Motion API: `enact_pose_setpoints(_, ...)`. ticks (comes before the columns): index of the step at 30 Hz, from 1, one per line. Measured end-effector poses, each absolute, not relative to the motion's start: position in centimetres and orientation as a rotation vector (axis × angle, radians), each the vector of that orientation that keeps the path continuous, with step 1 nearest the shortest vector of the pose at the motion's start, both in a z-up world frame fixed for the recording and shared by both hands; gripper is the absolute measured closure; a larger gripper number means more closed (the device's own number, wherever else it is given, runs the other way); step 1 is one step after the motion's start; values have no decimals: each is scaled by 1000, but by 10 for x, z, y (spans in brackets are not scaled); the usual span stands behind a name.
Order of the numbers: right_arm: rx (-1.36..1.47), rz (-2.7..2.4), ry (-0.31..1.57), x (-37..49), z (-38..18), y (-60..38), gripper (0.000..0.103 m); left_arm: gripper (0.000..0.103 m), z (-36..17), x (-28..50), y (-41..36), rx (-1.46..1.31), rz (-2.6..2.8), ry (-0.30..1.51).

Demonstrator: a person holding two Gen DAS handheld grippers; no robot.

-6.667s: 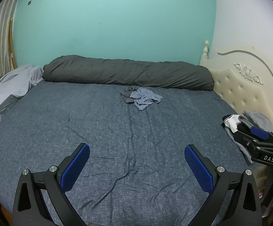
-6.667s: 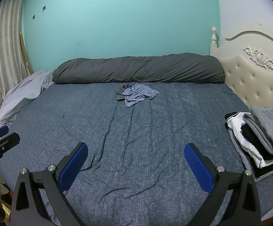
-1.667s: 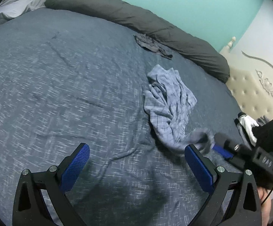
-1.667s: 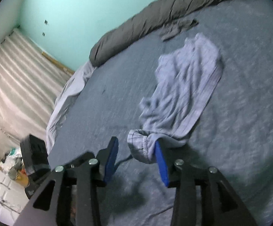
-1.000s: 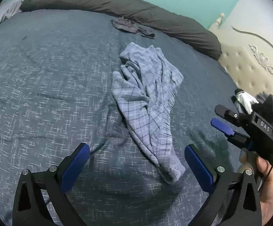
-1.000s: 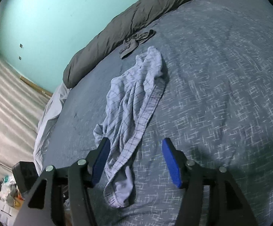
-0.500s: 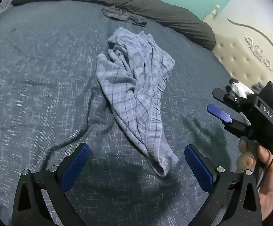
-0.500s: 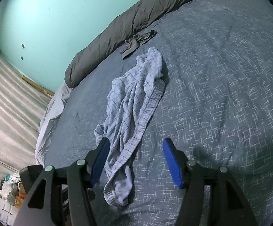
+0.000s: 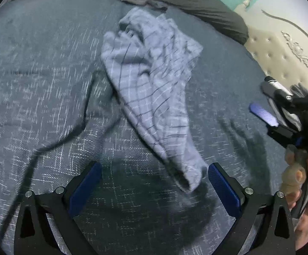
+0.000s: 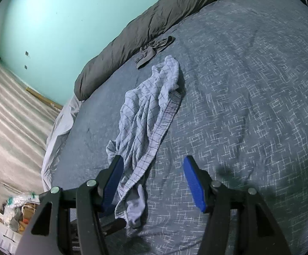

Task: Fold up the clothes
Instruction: 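Lift and drag the plaid shorts with the right gripper to spread them, then grasp the shorts' waistband with the left gripper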

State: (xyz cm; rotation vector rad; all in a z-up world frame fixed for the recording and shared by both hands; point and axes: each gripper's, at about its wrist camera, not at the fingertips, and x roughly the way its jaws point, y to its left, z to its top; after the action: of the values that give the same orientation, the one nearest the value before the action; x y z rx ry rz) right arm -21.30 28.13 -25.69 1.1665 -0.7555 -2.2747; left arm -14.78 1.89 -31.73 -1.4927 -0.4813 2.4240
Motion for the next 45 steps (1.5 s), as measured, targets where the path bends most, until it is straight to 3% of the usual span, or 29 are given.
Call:
enact_pose_setpoints(13, 1167, -2262, -750, -215, -258, 277, 42, 1, -321, -144, 7, -1500, 2374, -553)
enact_pose_setpoints(21, 1168, -2257, -748, -217, -259, 277, 42, 1, -321, -144, 25, -1526, 2406, -377)
enact_pose_setpoints(29, 1170, -2258, -757, -218, -259, 279, 42, 1, -312, -139, 12, -1488, 2407, -473)
enact_pose_setpoints(37, 1172, -2259, -761, -220, -259, 280, 42, 30, -297, -126, 18, -1420, 2372, -454)
enact_pose_setpoints(39, 1172, -2259, -758, -220, -259, 280, 42, 55, -292, -130, 24, -1402, 2355, -450)
enact_pose_setpoints(41, 1170, -2254, -766, -220, -259, 280, 42, 72, -291, -128, 26, -1383, 2349, -439)
enact_pose_setpoints(45, 1172, -2243, -783, -221, -261, 279, 42, 84, -294, -127, 28, -1382, 2347, -426)
